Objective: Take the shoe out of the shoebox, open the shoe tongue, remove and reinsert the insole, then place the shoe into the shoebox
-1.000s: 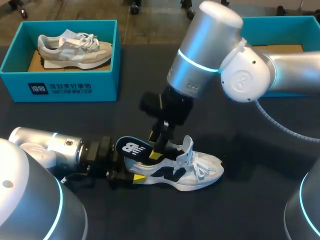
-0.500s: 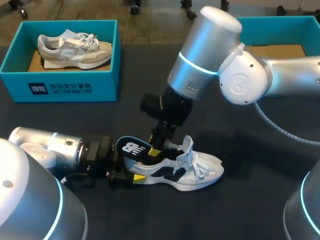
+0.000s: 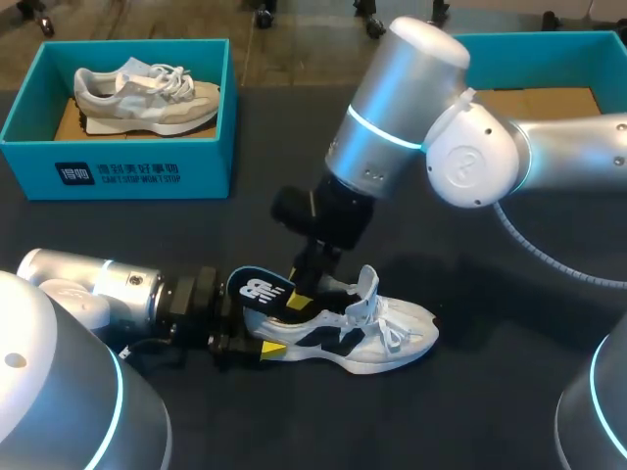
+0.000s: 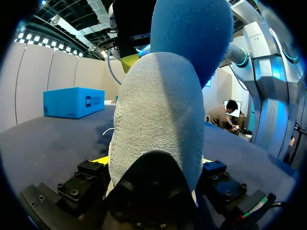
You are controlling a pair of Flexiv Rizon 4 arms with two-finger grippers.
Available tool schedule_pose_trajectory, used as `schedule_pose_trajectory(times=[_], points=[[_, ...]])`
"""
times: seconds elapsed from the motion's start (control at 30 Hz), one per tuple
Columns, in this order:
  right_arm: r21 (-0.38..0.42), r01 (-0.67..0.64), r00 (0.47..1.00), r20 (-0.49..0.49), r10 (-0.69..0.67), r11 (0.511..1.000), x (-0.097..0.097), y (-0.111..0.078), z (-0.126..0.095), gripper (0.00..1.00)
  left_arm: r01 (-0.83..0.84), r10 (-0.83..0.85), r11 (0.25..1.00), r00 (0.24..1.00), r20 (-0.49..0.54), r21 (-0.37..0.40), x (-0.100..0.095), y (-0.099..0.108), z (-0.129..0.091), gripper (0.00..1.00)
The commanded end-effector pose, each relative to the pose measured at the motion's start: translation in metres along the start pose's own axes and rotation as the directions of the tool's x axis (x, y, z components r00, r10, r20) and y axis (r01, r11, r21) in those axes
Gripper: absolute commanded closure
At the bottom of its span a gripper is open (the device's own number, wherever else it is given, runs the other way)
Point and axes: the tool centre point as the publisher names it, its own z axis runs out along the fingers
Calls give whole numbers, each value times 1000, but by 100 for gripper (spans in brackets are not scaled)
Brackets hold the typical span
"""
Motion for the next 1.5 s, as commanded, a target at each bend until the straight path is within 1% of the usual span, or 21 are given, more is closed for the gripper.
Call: schedule_pose_trajectory(times=[0.03, 0.3, 0.43, 0.47, 0.57, 0.7, 0.8, 0.87, 0.9, 0.93, 0.97, 1.37, 1.4, 1.43, 1.47, 1.5], points=[[-9, 1, 1000, -7, -1, 1000, -2, 1, 8, 58, 0, 0, 1000, 1000, 1, 1, 1, 0, 0, 100], [-15, -4, 1000, -18, 4, 1000, -2, 1, 12, 61, 0, 0, 1000, 1000, 1, 1, 1, 0, 0, 100], [-22, -3, 1000, -18, 3, 1000, -1, 2, 13, 69, 0, 0, 1000, 1000, 1, 1, 1, 0, 0, 100], [-24, -3, 1000, -18, 2, 1000, -1, 2, 13, 73, 0, 0, 1000, 1000, 1, 1, 1, 0, 0, 100], [-33, -3, 1000, -14, 2, 999, -1, 2, 14, 100, 0, 0, 1000, 1000, 1, 1, 1, 0, 0, 100], [-44, 11, 1000, -5, -11, 999, 0, 3, 11, 100, 0, 0, 1000, 1000, 1, 1, 1, 0, 0, 100], [-48, 35, 999, 10, -35, 998, 1, 7, 5, 100, 0, 0, 1000, 1000, 1, 1, 1, 0, 0, 100], [-67, 75, 997, 20, -74, 995, 2, 12, -1, 100, 0, 0, 1000, 1000, 1, 1, 1, 0, 0, 100], [-91, 104, 994, 20, -103, 990, 3, 15, -5, 100, 0, 0, 1000, 1000, 1, 1, 1, 0, 0, 100], [-131, 169, 986, 25, -167, 977, 4, 20, -12, 100, 0, 0, 1000, 1000, 1, 1, 1, 0, 0, 100], [-141, 223, 975, 32, -221, 965, 7, 25, -18, 100, 0, 0, 1000, 1000, 1, 1, 1, 0, 0, 100], [-141, 223, 975, 32, -221, 965, 7, 25, -18, 100, 0, 0, 1000, 1000, 1, 1, 1, 0, 0, 100], [-163, 204, 979, 14, -204, 965, 2, 28, -13, 100, 0, 0, 1000, 1000, 1, 1, 1, 0, 0, 100], [-152, 190, 982, 5, -191, 970, 0, 32, -10, 100, 0, 0, 1000, 1000, 1, 1, 1, 0, 0, 100], [-144, 177, 984, 3, -179, 974, -3, 40, -9, 100, 0, 0, 1000, 1000, 1, 1, 1, 0, 0, 100], [-148, 172, 985, -1, -174, 974, -4, 47, -12, 100, 0, 0, 1000, 1000, 1, 1, 1, 0, 0, 100]])
